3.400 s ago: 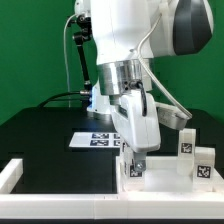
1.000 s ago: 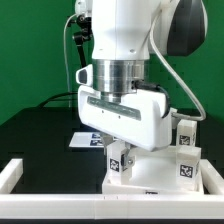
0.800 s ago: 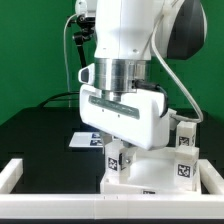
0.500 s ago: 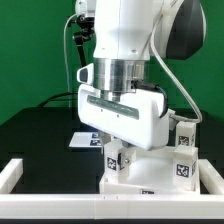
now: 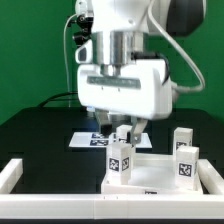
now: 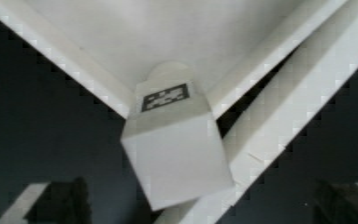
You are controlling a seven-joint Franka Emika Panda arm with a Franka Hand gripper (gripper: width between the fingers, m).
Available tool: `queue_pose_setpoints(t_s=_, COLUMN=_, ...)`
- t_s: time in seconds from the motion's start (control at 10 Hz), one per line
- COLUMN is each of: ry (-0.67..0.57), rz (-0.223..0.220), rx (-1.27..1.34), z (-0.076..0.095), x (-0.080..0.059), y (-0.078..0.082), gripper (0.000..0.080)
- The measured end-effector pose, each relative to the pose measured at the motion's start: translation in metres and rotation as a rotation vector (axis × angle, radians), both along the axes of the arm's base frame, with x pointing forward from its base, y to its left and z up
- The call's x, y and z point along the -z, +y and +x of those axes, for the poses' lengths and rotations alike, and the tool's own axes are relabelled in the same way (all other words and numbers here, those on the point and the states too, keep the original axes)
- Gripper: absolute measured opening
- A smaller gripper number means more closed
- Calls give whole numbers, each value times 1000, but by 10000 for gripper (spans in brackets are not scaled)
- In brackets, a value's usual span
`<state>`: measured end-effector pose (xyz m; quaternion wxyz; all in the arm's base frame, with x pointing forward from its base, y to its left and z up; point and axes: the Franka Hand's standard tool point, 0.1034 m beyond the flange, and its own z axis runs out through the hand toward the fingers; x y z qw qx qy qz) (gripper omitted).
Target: Assemble square table
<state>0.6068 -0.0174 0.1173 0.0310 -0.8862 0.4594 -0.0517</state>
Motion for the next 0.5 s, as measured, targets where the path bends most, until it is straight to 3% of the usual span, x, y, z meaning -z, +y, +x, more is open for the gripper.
queue_pose_setpoints(t_s=0.2, ry=-31, rz=21, rx=-10, z=4, x=-27, y=-3, gripper=649)
queue_pose_setpoints(t_s=0.5, ry=-31, rz=21, rx=-8, z=4, x=-24, y=-2, gripper=649)
